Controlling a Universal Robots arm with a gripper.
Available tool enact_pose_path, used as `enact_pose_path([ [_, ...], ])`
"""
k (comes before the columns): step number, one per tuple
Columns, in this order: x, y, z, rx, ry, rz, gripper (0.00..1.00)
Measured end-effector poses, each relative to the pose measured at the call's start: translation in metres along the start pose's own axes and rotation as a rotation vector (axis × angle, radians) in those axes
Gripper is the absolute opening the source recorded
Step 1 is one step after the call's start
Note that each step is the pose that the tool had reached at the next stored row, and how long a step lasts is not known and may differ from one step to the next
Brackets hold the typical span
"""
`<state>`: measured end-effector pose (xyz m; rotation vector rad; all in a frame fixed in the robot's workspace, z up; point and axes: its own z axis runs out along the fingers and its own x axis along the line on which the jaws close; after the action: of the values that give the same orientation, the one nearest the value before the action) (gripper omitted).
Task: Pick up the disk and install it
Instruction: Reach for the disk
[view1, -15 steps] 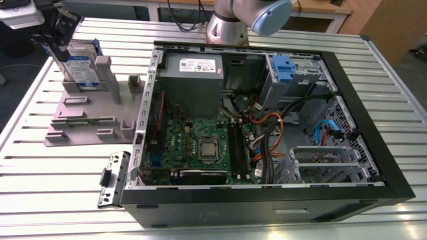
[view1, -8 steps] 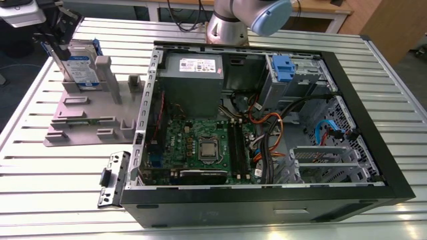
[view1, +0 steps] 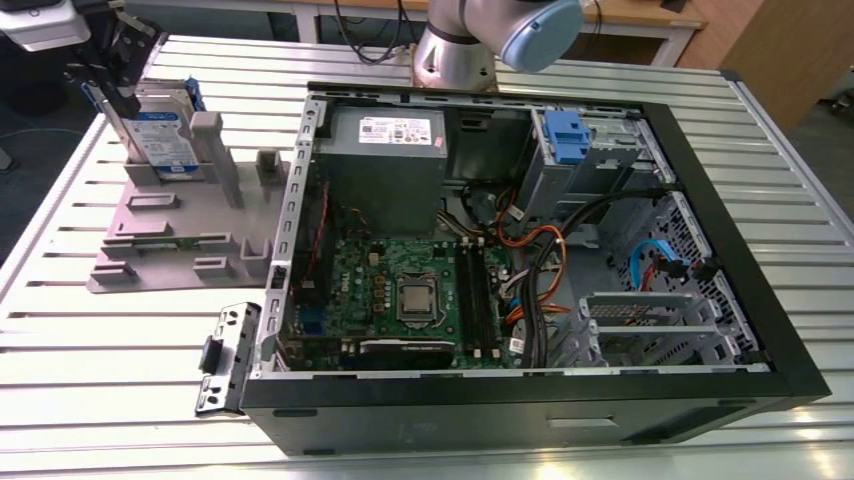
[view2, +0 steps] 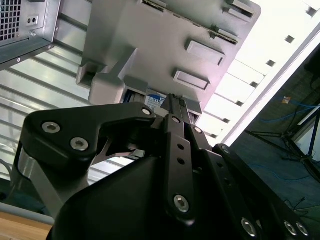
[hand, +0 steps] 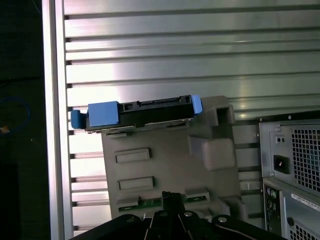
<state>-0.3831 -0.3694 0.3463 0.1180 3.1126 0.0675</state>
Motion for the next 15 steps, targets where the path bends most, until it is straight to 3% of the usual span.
enact_pose_path([
  [15,0.0065,0.0008,0.0013,0.0000,0.0000,0.000,0.10],
])
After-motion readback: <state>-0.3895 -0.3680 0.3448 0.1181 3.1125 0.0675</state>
